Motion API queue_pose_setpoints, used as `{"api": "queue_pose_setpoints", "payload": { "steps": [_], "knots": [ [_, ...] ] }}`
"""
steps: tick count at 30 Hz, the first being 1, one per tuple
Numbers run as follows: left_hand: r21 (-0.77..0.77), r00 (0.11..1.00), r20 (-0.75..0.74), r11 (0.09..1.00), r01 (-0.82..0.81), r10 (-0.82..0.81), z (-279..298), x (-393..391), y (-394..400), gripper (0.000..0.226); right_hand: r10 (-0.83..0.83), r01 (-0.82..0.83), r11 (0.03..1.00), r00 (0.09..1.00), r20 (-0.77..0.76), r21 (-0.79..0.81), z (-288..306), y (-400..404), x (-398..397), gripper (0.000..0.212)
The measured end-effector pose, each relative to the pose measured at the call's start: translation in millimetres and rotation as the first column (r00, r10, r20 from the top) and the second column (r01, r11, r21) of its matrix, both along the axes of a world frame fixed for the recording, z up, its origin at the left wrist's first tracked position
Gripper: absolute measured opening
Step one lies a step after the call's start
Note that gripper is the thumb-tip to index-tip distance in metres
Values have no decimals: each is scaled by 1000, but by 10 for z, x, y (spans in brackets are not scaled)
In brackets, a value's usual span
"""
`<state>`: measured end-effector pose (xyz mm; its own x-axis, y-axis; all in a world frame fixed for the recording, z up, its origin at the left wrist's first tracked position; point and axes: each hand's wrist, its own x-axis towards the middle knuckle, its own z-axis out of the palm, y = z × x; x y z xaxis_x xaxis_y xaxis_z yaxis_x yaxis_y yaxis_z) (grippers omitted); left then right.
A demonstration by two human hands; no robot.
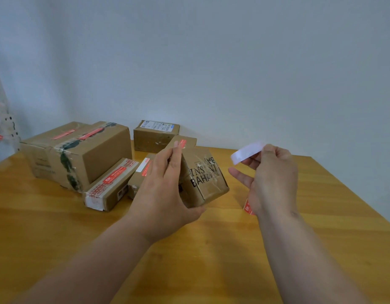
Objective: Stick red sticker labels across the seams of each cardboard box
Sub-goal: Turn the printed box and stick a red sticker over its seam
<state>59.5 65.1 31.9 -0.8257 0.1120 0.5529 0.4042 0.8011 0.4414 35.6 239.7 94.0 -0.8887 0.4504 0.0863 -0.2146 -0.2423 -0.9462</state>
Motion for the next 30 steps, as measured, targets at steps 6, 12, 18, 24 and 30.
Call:
{"api": "queue_pose_setpoints", "payload": {
  "steps": [6, 12, 18, 24, 30],
  "knots": [
    [472, 982, 151, 881, 29, -113, -121, 4, -47, 140, 82, -71, 976, 996, 43, -208, -89, 35, 7, 18],
    [737, 904, 249, 674, 57, -348, -206, 38, -151, 127, 164, -137, 938, 985, 58, -317, -194, -49, -19, 16],
    [684, 838, 405, 729, -12, -365, -398, 154, -530, 105, 195, -172, 945, 979, 58, -280, -204, -32, -59, 18],
    [546, 788, 554, 832, -102, -267, -594, 212, -587, 124, 219, -189, 952, 970, 107, -240, -221, -124, -42, 17],
    [652, 924, 309, 757, -34, -224, -174, 194, -484, 119, 166, -148, 963, 984, 63, -224, -194, -46, -42, 18]
  ]
}}
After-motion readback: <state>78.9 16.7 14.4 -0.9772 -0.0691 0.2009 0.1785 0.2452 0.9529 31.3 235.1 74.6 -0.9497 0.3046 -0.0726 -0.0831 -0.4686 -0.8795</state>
